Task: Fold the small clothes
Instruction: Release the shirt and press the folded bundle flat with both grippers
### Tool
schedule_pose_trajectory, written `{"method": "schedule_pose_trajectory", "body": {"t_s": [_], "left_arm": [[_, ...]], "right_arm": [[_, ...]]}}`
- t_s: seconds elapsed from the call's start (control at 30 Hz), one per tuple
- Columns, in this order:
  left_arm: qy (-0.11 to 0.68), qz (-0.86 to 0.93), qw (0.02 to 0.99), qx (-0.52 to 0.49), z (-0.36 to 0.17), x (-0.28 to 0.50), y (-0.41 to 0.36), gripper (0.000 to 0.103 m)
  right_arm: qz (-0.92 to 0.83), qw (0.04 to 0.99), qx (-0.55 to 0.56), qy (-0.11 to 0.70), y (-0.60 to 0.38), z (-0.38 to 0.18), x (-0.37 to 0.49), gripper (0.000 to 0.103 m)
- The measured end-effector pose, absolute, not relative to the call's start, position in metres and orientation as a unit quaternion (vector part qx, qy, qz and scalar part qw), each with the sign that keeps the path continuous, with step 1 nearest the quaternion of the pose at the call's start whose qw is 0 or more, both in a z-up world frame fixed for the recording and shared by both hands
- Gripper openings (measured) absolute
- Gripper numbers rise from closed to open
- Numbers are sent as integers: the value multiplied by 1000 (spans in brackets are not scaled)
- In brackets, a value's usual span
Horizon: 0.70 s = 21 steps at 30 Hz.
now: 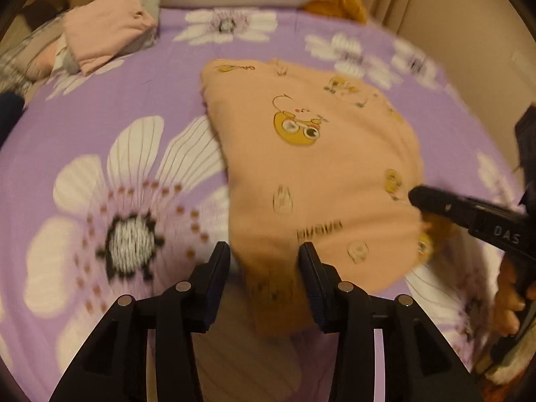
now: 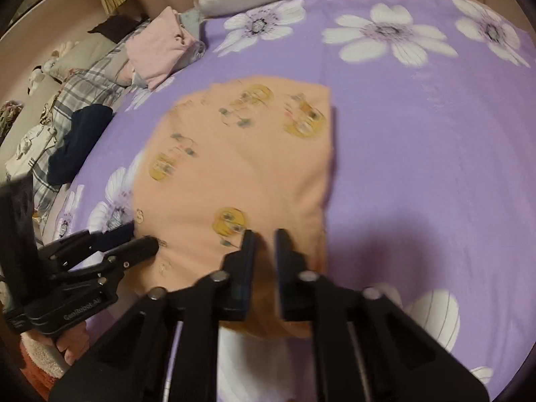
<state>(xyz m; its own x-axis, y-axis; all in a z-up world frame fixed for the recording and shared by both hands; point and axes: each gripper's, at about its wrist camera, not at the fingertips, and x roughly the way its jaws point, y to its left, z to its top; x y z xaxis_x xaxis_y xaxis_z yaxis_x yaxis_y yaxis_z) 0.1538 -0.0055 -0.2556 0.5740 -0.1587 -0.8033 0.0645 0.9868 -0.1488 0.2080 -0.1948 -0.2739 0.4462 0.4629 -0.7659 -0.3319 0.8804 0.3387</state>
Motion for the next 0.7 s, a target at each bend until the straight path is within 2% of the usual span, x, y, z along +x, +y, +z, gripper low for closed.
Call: {"method": "schedule_pose_trajectory", "body": {"t_s": [0.17,0.4,0.7], "left_arm": [[435,-61,889,-126,-259,139,12,43],[388,4,921,-25,-263,123,-23,44],[387,-19,919,-76,-269,127,-6,47]], "right_arm": [[221,864,62,448,-196,-272,188,9],[244,864,84,433,-199,-290,166,8],[248,870,105,413,-204,-295,160,8]]}}
